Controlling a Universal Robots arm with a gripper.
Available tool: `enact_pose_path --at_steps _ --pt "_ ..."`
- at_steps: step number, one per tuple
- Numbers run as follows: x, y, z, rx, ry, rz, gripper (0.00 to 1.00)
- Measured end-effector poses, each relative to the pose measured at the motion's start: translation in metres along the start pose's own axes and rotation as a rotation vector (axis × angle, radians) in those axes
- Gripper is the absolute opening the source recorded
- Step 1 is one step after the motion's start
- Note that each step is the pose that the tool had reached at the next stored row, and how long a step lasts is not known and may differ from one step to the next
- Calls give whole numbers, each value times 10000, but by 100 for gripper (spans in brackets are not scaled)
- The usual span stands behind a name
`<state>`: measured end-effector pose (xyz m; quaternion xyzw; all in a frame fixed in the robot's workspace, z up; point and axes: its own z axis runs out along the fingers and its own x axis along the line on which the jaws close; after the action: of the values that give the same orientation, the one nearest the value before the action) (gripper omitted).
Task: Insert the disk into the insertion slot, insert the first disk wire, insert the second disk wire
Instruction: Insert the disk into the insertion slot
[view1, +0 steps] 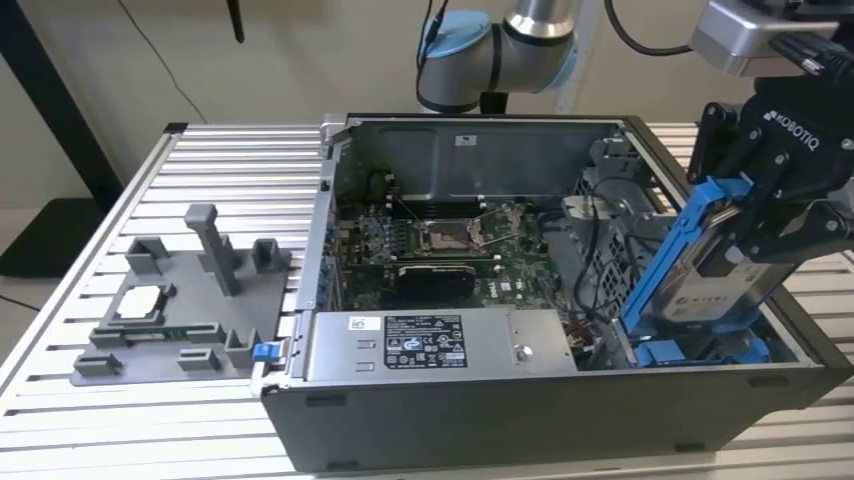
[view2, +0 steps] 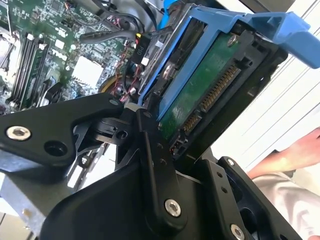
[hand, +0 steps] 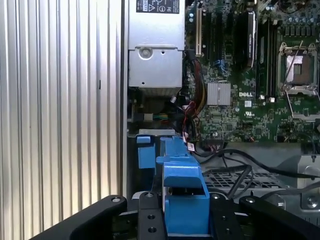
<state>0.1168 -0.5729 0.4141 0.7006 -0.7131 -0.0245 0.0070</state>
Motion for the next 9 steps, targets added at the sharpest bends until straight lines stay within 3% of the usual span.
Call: enact_pose_path --at_steps 9 --pt "2 -8 74 -18 -13 -1 0"
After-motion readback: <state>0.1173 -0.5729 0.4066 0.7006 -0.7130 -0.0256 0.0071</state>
